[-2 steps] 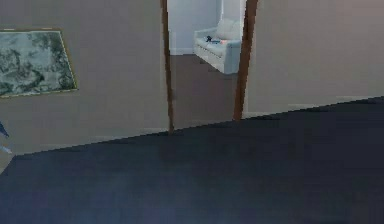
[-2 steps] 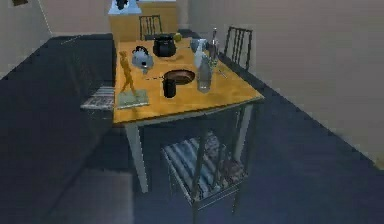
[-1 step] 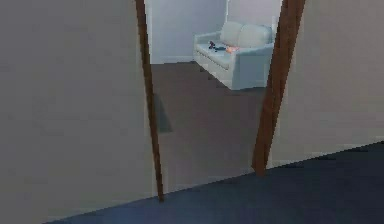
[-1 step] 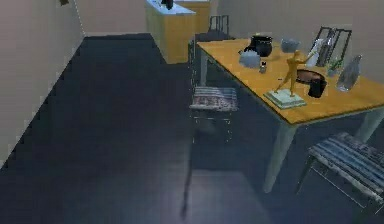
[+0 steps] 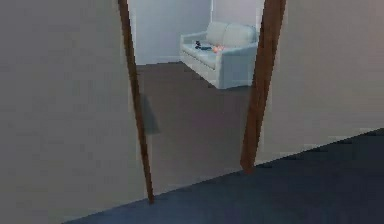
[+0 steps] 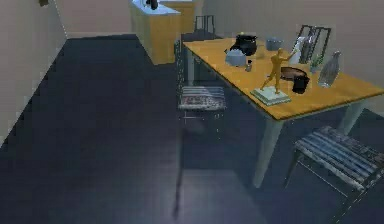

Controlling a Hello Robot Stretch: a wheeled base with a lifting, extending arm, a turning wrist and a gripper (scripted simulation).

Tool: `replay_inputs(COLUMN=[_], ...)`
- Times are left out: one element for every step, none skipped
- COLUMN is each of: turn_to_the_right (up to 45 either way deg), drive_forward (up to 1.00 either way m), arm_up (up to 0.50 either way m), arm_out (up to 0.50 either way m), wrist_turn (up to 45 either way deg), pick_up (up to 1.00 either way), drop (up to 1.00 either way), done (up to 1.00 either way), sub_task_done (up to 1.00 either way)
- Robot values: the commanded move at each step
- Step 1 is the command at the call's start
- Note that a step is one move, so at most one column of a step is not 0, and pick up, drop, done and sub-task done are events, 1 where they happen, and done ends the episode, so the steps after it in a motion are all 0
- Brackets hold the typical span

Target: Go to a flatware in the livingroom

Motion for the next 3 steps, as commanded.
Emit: replay_inputs(turn_to_the_right=[0.0, 12.0, 0.0], drive_forward=[1.0, 0.0, 0.1], arm_up=[0.0, 0.0, 0.0], arm_out=[0.0, 0.0, 0.0], wrist_turn=[0.0, 0.0, 0.0], pick_up=[0.0, 0.0, 0.0], drop=[0.0, 0.0, 0.0], done=[0.0, 0.0, 0.0], sub_task_done=[0.0, 0.0, 0.0])
